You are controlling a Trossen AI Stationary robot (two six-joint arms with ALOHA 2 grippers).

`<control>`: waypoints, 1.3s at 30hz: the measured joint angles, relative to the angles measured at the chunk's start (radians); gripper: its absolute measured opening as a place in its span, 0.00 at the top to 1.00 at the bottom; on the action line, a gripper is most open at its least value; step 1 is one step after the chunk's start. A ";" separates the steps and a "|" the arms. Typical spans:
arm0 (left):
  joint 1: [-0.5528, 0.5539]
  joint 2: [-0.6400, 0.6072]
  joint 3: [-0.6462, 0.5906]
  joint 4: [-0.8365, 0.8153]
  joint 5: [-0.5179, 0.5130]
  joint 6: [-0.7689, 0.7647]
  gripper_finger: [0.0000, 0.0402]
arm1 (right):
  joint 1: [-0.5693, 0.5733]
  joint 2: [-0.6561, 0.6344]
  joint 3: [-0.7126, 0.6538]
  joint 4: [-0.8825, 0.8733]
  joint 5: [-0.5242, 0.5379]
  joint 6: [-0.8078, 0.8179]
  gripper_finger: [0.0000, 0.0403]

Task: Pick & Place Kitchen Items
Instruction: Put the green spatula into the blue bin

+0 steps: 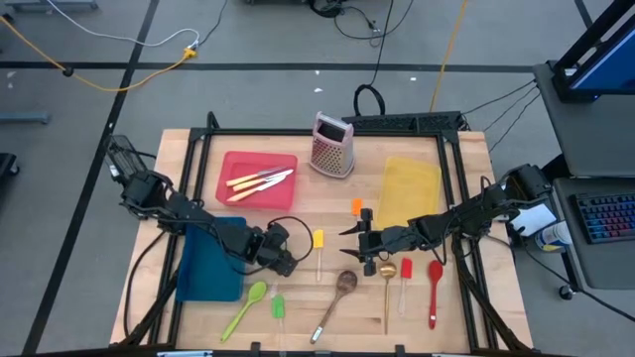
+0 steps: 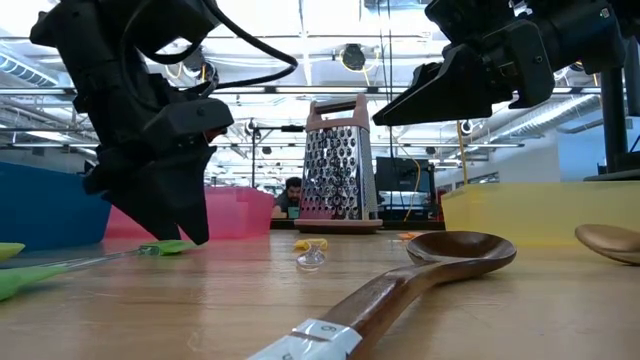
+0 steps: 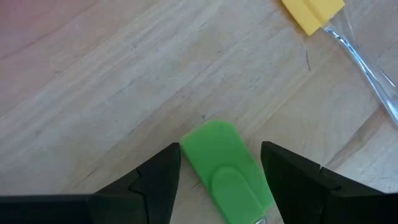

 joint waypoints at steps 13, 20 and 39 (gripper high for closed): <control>0.001 0.002 -0.002 0.028 -0.001 0.007 0.83 | 0.000 0.000 0.000 0.000 0.001 0.000 0.50; 0.000 0.003 -0.002 0.037 0.001 0.026 0.98 | 0.000 0.000 0.000 0.000 0.001 0.000 0.50; -0.001 -0.109 0.112 -0.088 -0.053 0.199 0.98 | 0.000 0.000 0.000 0.000 0.001 -0.004 0.50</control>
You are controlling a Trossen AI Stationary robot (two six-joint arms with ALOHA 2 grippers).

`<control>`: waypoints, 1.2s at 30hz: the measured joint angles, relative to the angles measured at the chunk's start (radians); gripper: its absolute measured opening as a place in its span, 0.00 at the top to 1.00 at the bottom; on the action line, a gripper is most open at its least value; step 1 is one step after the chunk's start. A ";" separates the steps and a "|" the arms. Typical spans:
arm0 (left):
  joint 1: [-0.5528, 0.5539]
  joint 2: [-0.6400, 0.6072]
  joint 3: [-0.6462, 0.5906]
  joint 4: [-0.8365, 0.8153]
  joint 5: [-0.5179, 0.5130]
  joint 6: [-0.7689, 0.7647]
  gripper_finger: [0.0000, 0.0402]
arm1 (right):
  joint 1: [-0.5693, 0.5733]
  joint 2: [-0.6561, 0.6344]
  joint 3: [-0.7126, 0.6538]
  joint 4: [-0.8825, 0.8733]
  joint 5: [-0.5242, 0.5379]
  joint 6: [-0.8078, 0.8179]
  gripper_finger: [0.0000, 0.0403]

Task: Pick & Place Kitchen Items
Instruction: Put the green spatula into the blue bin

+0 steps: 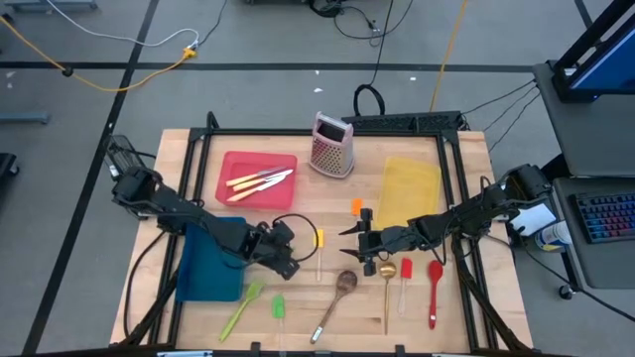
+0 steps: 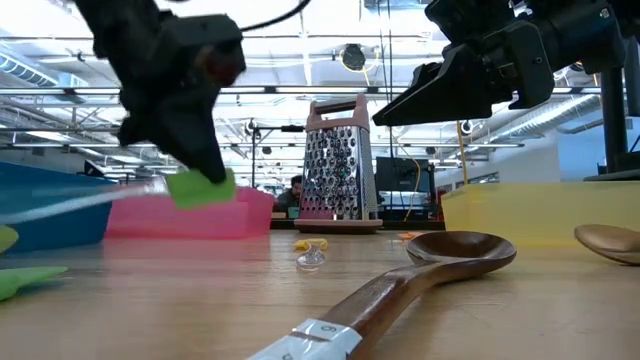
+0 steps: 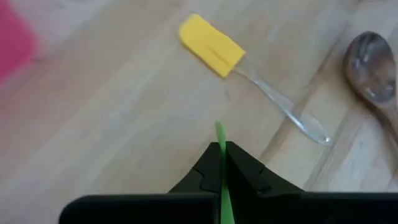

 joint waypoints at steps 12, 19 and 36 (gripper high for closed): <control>-0.097 -0.089 0.291 -0.771 -0.128 -0.253 0.97 | 0.000 0.000 0.000 0.000 -0.001 0.000 0.50; -0.176 -0.089 0.321 -1.046 -0.141 -0.525 0.99 | 0.000 0.000 0.000 0.000 -0.002 0.003 0.50; -0.213 -0.089 -0.076 -0.648 0.014 -0.778 0.92 | 0.000 0.000 0.000 -0.001 -0.002 0.004 0.50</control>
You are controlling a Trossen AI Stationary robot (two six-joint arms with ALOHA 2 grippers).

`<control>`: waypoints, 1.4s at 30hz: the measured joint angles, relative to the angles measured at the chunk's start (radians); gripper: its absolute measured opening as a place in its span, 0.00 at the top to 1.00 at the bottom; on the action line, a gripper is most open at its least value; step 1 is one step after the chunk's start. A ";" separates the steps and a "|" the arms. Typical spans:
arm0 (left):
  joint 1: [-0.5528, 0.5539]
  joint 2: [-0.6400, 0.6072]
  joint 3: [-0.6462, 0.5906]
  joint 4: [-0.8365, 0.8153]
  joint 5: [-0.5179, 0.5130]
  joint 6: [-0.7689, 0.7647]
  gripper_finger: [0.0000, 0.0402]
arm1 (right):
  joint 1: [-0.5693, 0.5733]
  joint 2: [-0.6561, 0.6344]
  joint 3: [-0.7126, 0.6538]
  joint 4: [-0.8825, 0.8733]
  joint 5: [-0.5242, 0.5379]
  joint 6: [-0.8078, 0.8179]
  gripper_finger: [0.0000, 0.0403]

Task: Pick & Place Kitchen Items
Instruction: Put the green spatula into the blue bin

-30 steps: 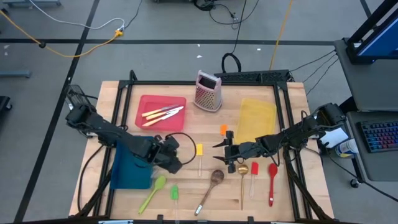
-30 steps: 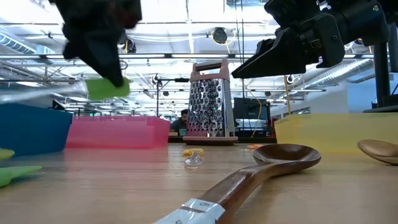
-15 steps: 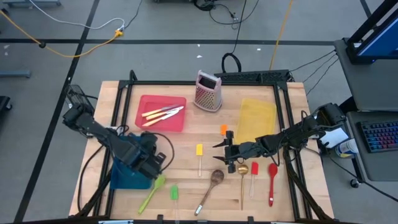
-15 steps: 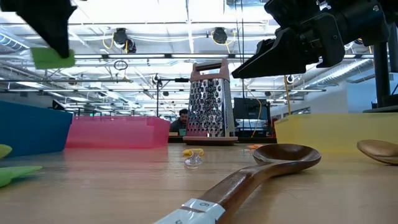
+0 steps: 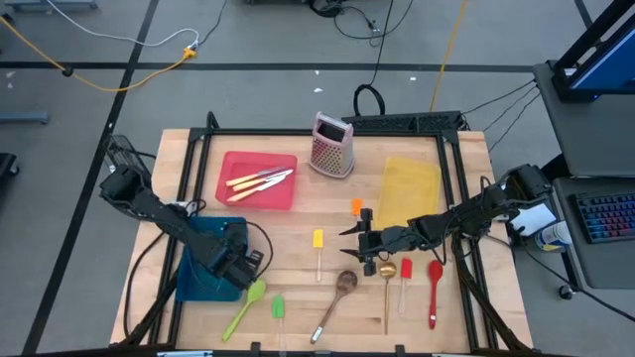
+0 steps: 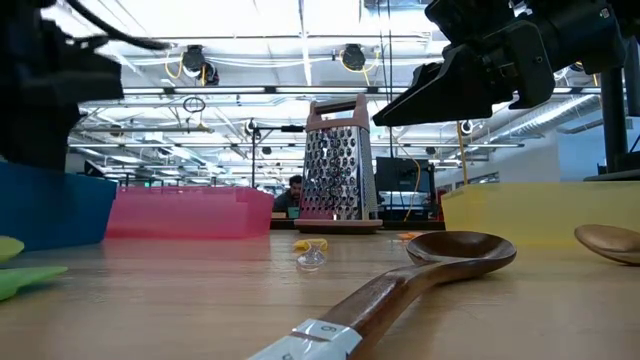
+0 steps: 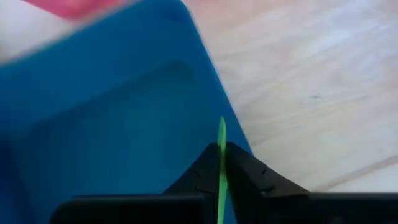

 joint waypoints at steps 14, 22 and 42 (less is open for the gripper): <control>0.015 0.000 -0.100 0.078 0.009 0.003 0.91 | 0.000 0.000 0.000 0.000 0.000 0.000 0.51; 0.015 0.000 -0.100 0.077 0.006 0.008 0.91 | 0.000 0.000 0.000 0.001 0.000 0.000 0.51; 0.015 0.000 -0.100 0.052 0.004 0.139 0.91 | 0.000 0.000 0.000 0.001 0.000 0.000 0.51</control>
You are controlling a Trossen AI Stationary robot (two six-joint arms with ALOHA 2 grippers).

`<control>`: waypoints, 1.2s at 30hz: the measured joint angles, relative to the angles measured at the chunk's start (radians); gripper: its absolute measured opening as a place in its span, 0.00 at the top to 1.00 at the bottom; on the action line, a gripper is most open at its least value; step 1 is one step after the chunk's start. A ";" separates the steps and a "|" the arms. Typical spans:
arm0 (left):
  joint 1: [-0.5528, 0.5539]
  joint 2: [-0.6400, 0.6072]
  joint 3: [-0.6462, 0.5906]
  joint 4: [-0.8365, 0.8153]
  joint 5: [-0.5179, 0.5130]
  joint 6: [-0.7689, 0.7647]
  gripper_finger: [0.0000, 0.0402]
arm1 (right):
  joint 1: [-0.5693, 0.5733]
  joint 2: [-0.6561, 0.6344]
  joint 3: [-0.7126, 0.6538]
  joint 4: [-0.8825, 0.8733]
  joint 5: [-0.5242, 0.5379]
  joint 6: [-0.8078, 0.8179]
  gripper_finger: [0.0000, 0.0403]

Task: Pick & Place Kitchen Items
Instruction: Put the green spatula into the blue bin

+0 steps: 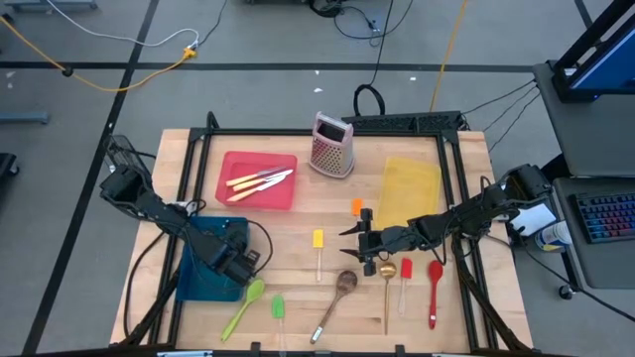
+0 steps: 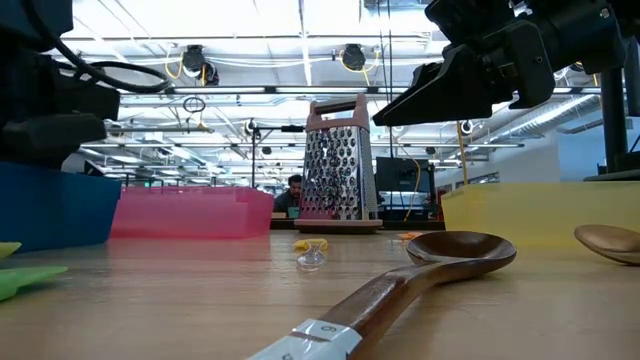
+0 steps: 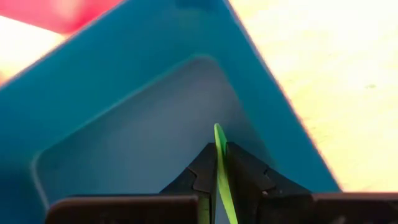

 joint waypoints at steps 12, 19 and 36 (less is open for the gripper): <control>0.044 0.000 0.000 -0.064 -0.024 -0.049 0.91 | 0.000 0.000 0.000 0.000 0.000 0.000 0.51; 0.060 0.000 0.000 -0.064 -0.002 -0.049 0.84 | 0.000 0.000 0.000 0.000 0.000 0.000 0.51; 0.063 0.000 0.001 -0.064 0.116 -0.089 0.60 | 0.000 0.000 0.000 0.000 0.000 -0.008 0.51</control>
